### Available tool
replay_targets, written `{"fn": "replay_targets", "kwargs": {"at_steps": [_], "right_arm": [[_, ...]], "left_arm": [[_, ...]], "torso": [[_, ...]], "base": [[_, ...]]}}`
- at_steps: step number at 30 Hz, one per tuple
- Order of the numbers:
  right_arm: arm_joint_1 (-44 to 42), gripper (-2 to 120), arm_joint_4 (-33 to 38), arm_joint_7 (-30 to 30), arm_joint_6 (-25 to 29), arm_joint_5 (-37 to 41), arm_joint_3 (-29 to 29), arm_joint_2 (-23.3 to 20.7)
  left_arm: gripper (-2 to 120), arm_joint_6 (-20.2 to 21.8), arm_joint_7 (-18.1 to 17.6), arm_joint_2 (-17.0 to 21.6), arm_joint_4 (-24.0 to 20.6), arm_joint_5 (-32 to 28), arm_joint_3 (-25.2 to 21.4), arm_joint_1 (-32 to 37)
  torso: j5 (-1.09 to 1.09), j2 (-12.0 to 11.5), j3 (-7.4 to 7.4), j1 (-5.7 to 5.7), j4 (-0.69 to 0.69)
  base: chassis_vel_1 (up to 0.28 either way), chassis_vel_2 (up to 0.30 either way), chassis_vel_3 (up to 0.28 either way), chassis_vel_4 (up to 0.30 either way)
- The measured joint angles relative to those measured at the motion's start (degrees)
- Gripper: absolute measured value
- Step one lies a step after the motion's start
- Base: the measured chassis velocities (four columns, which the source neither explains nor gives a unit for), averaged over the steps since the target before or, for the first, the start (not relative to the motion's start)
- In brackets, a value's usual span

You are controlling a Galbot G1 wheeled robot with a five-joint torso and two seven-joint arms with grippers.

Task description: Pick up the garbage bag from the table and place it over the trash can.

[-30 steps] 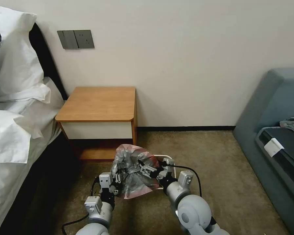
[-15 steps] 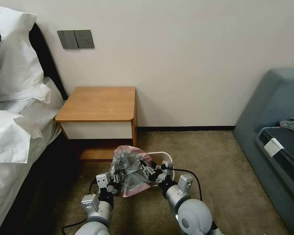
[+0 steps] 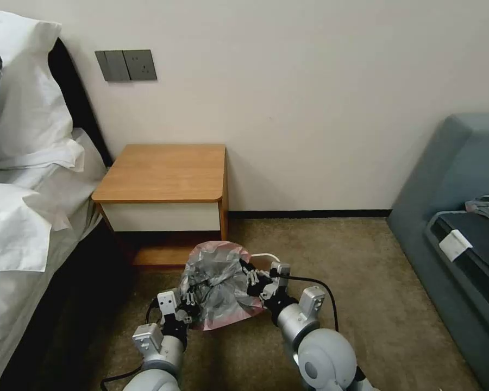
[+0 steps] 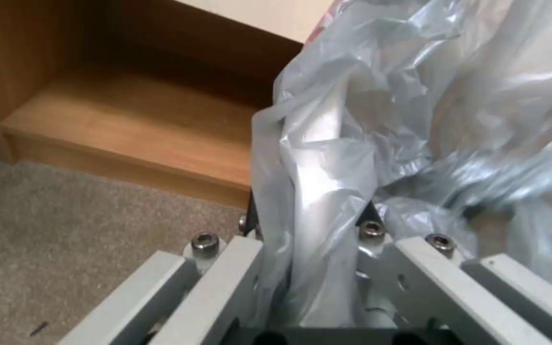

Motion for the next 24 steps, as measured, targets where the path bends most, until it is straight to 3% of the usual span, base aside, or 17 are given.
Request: {"fn": "replay_targets", "kwargs": {"at_steps": [24], "right_arm": [[10.9, 0, -3.6, 7.5, -7.9, 11.4, 3.9, -5.4]], "left_arm": [[5, -2.1, 4.4, -0.1, 0.3, -1.9, -1.7, 0.5]], "torso": [[0.01, 0.0, 0.0, 0.0, 0.0]], "base": [[0.0, 0.0, 0.0, 0.0]]}}
